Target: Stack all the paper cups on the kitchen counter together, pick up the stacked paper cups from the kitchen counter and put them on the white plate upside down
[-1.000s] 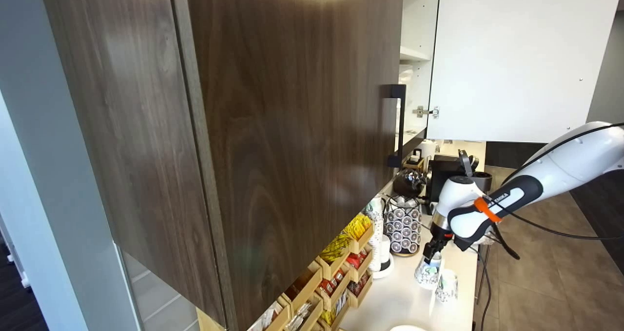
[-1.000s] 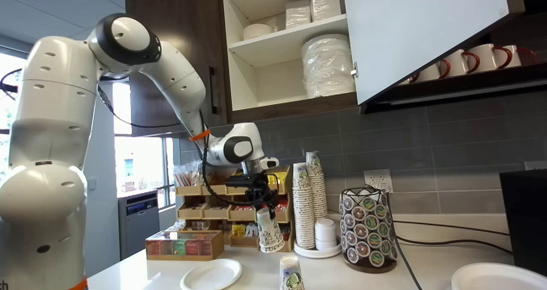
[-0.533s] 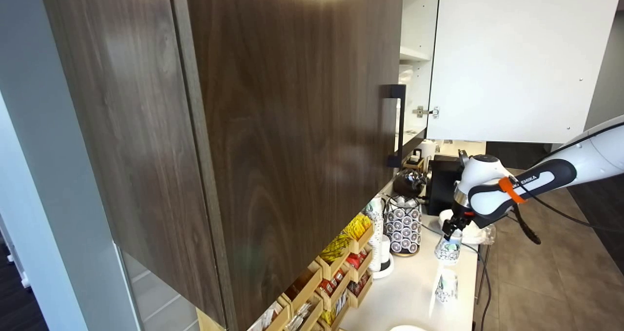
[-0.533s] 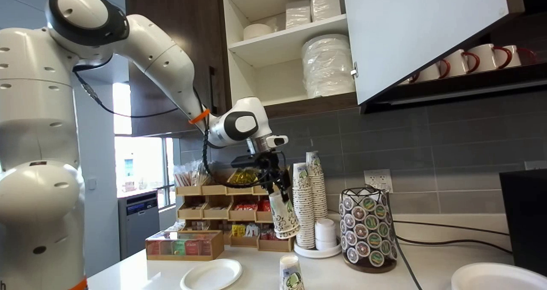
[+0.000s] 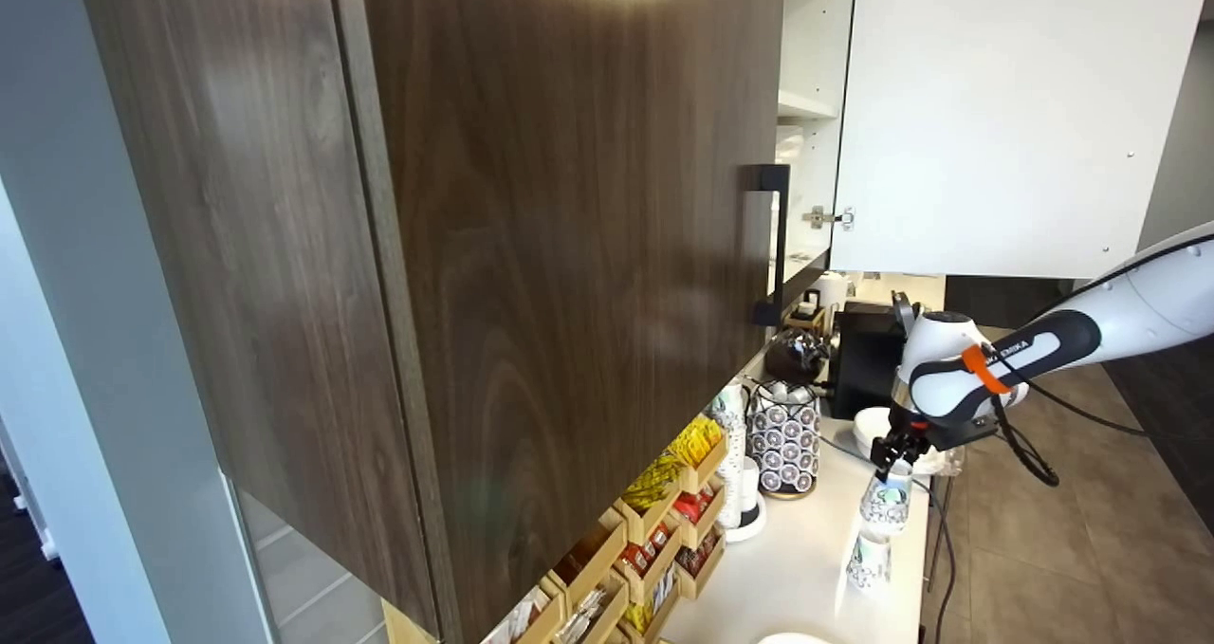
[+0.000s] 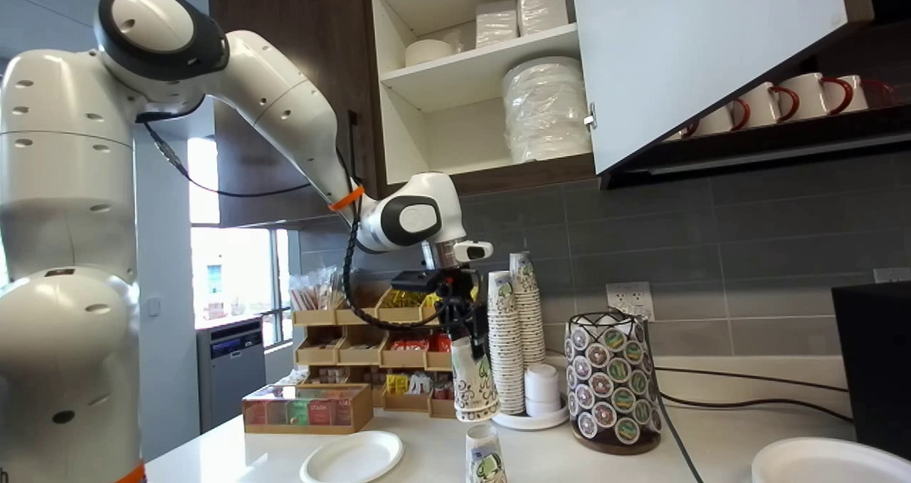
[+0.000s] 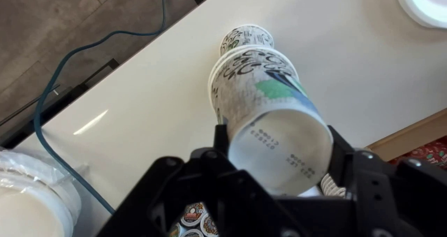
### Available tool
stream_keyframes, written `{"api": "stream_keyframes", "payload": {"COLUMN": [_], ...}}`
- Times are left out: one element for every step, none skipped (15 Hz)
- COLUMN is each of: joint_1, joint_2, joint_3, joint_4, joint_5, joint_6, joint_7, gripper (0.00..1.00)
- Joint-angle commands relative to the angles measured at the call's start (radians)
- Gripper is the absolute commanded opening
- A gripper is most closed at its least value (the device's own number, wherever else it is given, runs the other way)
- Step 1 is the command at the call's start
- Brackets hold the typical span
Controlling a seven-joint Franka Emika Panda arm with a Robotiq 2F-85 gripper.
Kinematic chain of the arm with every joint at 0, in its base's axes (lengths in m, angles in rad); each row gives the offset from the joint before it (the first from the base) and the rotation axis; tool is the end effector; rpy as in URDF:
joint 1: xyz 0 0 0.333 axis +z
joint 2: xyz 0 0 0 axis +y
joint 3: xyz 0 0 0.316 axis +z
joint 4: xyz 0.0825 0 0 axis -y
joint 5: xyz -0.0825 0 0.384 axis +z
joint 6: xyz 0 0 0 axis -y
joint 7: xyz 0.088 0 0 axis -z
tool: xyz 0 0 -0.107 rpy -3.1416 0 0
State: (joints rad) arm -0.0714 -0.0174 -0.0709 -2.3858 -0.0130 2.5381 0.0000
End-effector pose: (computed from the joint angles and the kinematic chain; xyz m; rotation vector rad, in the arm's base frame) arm 0.5039 -0.0720 0.3426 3.1046 -0.2057 0.2631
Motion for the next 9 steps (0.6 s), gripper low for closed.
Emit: {"api": "stream_keyframes", "payload": {"joint_1": [0.003, 0.002, -0.001, -0.003, -0.006, -0.008, -0.01, -0.011, -0.014], "joint_2": [0.081, 0.1, 0.121, 0.138, 0.155, 0.169, 0.183, 0.197, 0.21], "joint_3": [0.002, 0.004, 0.004, 0.004, 0.004, 0.006, 0.007, 0.007, 0.01], "joint_4": [0.048, 0.055, 0.065, 0.074, 0.083, 0.094, 0.104, 0.113, 0.123], "joint_5": [0.081, 0.097, 0.105, 0.104, 0.11, 0.118, 0.118, 0.117, 0.123], "joint_6": [-0.028, -0.029, -0.025, -0.018, -0.013, -0.014, -0.013, -0.014, -0.015], "joint_7": [-0.043, -0.053, -0.056, -0.052, -0.056, -0.061, -0.059, -0.058, -0.062], "gripper": [0.41, 0.41, 0.41, 0.41, 0.41, 0.41, 0.41, 0.41, 0.41]}}
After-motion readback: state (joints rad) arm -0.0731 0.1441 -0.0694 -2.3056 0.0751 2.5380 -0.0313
